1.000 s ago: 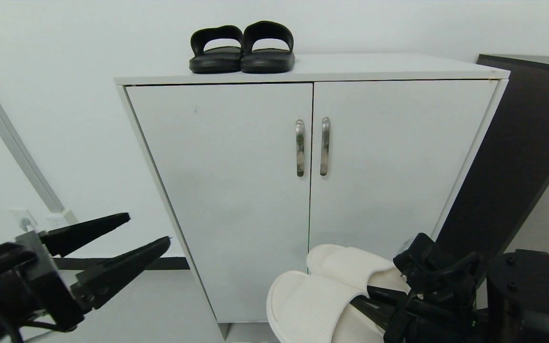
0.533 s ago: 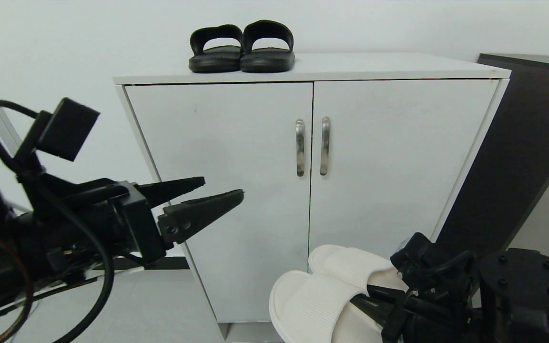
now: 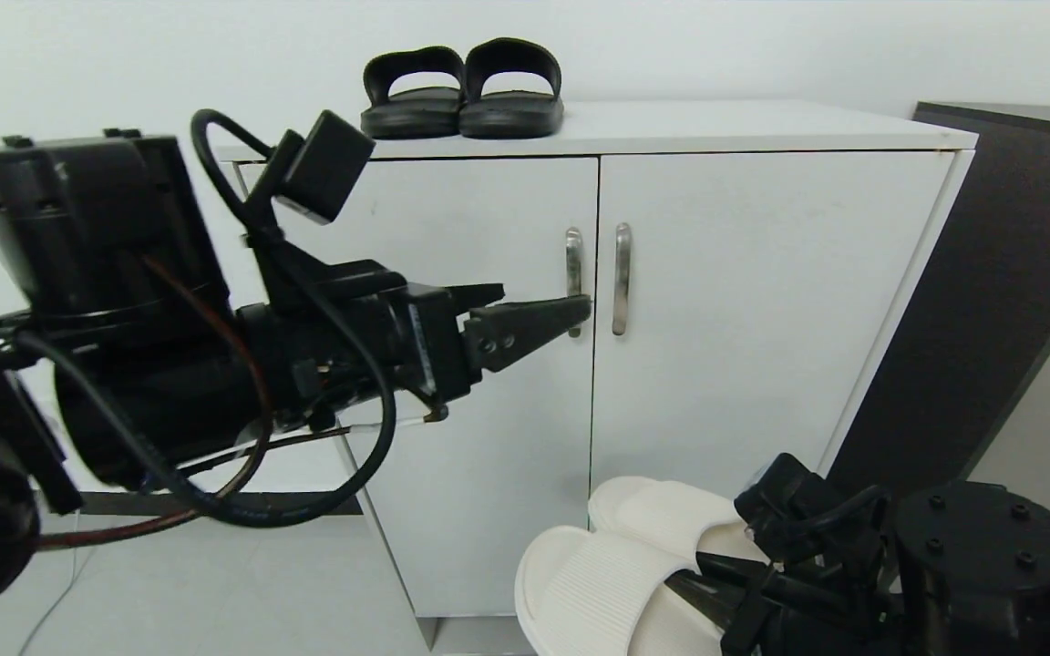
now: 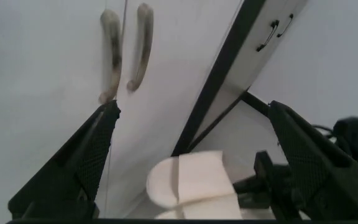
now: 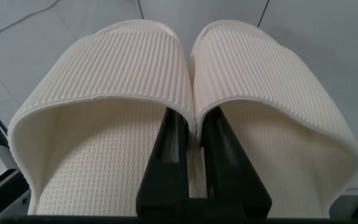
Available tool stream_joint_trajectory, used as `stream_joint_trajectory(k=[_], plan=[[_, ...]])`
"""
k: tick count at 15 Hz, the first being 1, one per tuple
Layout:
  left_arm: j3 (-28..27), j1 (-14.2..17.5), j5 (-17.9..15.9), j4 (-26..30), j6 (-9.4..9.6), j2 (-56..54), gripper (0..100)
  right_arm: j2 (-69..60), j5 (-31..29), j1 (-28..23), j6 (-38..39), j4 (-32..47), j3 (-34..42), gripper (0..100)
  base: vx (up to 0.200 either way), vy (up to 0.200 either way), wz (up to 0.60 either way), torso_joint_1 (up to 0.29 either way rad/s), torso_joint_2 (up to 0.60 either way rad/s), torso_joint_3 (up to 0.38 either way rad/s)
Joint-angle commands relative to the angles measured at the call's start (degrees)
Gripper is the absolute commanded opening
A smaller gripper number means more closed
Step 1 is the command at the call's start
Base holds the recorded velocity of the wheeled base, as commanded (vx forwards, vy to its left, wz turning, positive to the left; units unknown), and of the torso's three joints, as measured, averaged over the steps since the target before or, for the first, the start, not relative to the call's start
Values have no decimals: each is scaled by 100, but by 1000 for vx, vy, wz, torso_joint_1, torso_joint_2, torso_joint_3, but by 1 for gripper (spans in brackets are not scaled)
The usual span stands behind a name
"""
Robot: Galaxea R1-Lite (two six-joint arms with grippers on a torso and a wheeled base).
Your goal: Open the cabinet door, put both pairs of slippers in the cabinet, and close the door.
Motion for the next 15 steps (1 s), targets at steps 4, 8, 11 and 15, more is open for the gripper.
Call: stream_joint_trajectory(k=[4, 8, 11, 15], plan=[[-1049, -247, -861, 287, -465, 802, 100, 30, -8, -2, 19, 0, 12, 0, 0, 0, 0, 0, 0, 0], [-1453, -273, -1028, 542, -650, 1083, 100, 13, -17, -2, 19, 0, 12, 0, 0, 0, 0, 0, 0, 0], [-1612, -326, -799, 551, -632, 1241, 100, 65, -8, -2, 19, 0, 12, 0, 0, 0, 0, 0, 0, 0], [-1893, -326, -342, 551, -597, 1488, 100, 74, -8, -2, 10, 0, 12, 0, 0, 0, 0, 0, 0, 0]])
